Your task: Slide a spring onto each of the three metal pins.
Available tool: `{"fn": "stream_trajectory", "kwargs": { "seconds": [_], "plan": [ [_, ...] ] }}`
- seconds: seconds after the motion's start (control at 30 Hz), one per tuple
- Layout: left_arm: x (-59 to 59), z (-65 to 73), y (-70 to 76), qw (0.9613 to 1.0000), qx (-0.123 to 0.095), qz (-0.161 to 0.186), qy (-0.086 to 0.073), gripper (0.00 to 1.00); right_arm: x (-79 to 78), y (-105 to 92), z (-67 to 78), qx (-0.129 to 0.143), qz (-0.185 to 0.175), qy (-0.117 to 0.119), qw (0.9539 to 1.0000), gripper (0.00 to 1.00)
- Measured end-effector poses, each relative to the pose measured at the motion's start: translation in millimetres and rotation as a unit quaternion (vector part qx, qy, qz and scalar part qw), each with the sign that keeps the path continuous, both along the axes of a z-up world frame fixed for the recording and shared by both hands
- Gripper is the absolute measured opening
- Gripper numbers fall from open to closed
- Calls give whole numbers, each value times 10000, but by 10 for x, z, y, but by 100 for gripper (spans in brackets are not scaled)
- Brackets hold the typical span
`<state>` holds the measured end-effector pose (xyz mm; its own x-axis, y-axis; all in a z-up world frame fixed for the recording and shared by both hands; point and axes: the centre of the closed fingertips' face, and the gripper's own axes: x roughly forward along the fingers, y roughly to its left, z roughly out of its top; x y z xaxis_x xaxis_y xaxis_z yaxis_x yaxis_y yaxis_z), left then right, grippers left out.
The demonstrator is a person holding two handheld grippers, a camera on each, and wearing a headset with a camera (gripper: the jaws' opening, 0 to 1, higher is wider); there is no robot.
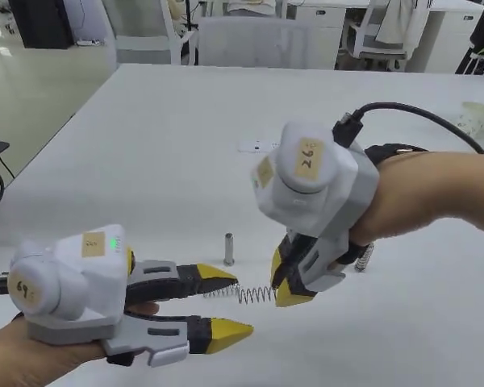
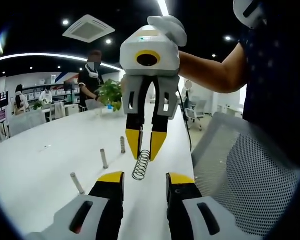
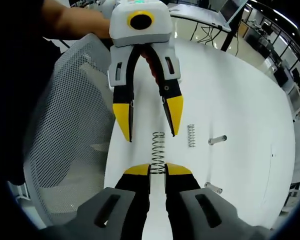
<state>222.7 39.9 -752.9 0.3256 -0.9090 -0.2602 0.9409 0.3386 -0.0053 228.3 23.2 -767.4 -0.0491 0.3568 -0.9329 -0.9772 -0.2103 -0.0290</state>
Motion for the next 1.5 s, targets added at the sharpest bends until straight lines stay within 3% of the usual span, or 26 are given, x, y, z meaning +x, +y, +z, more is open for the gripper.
{"fn": "stream_trajectory", "kwargs": {
  "seconds": [0.57, 0.73, 1.07, 1.2, 1.5],
  "plan": [
    [-53, -2, -62, 9998, 8, -180, -75, 12, -79, 27, 18, 3, 281, -4, 9996, 8],
    [-36, 1, -51, 9998, 21, -145, -118, 3, -112, 23, 25, -11, 359, -7, 9994, 8],
    [-29, 16, -52, 9997, 27, -146, -183, 2, -94, 20, 36, 46, 296, 18, 9995, 9],
    [-17, 45, -51, 9998, -34, -117, -184, 2, -72, 3, 11, 51, 230, 1, 9997, 15],
    [-39, 143, -89, 9994, -107, -172, -282, 2, -76, -2, -62, 88, 155, 91, 9998, 13]
  ]
}}
